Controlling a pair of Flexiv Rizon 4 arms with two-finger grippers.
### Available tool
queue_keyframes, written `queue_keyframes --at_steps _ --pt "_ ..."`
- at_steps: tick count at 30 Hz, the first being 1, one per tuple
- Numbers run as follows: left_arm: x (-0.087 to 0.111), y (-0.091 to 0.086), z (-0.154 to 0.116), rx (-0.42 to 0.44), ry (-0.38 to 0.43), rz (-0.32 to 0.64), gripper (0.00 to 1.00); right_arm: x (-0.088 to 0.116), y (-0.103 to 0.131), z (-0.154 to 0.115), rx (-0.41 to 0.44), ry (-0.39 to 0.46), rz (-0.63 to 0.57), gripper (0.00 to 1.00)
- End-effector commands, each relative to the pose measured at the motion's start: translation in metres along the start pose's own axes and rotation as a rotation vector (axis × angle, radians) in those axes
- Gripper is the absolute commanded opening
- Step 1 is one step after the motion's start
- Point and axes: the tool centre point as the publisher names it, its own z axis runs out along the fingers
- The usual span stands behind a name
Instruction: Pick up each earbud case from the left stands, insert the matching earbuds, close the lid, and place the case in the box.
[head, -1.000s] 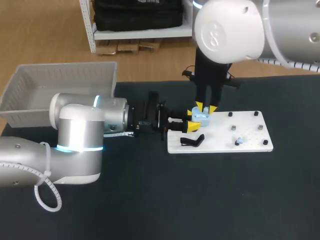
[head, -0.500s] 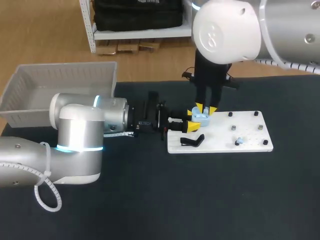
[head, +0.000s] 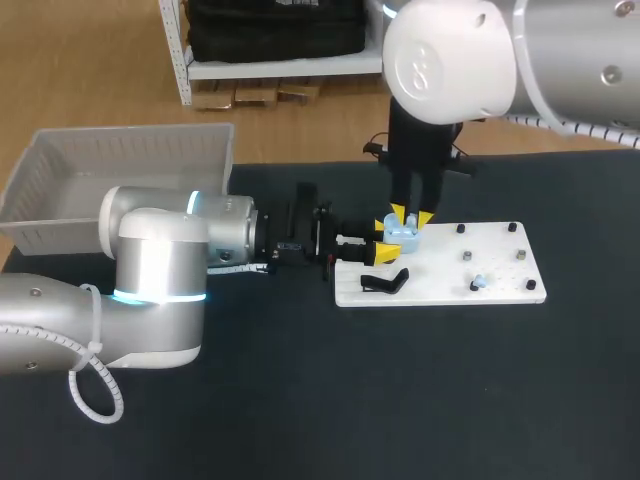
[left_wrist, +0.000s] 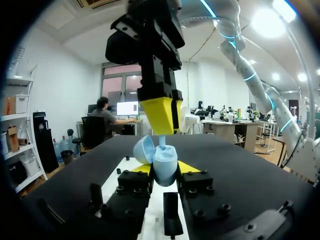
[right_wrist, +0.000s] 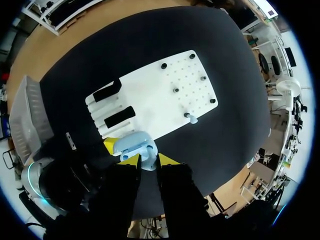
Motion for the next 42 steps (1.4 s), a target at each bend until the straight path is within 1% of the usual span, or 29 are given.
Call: queue_keyframes --at_steps 1,31,32,33,39,42 --pt "0.001 0.001 0.0 0.002 -0.001 0.0 0.0 -0.001 0.002 0.0 0.007 0.006 0.001 0.0" --pt "0.001 0.001 0.0 0.002 -0.001 0.0 0.0 -0.004 0.002 0.013 0.023 0.037 0.031 0.01" --pt "0.001 0.001 0.0 0.002 -0.001 0.0 0.0 -0.004 0.002 0.013 0.023 0.037 0.031 0.19" --pt "0.001 0.001 0.0 0.002 -0.001 0.0 0.0 -0.004 0.002 0.013 0.023 0.039 0.03 0.27" --pt "0.001 0.001 0.0 0.002 -0.001 0.0 0.0 -0.001 0.002 0.01 0.015 0.04 0.027 0.41" --pt "0.001 0.001 0.0 0.002 -0.001 0.0 0.0 0.005 -0.004 0.003 -0.009 0.031 0.024 0.36"
